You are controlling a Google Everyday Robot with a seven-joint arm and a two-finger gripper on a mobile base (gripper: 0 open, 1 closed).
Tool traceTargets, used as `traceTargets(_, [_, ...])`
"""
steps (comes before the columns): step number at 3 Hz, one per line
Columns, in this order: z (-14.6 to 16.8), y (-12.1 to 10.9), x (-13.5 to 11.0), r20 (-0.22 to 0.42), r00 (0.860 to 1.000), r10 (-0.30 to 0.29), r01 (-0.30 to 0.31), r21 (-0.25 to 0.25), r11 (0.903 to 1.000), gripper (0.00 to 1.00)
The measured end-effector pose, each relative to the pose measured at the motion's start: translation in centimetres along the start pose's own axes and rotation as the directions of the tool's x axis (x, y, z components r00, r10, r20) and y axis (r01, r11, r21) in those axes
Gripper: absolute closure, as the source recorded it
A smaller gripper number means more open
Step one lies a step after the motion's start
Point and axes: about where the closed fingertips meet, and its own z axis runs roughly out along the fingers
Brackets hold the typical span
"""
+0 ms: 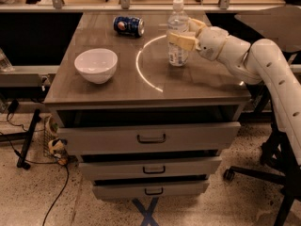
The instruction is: Place blue plastic bottle upright
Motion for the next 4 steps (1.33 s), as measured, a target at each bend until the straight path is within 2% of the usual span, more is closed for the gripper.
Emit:
traceTargets(1, [0.0,0.3,0.9,-0.013,1.000,0.021,-0.021,-0.002,0.9998,0.19])
traceTargets(2, [-0.5,0.6,1.7,-0.030,0.999,0.037,-0.037,0.009,0.9993,0.00])
traceTargets(3, [-1.3,0.5,1.7,-0.054,0.998,0.029,-0.028,0.022,0.9994,0.00])
traceTargets(4, [-7.7,-3.5,-1.6,-0.138,0.990,-0.023,0.039,0.118,0.9923,0.00])
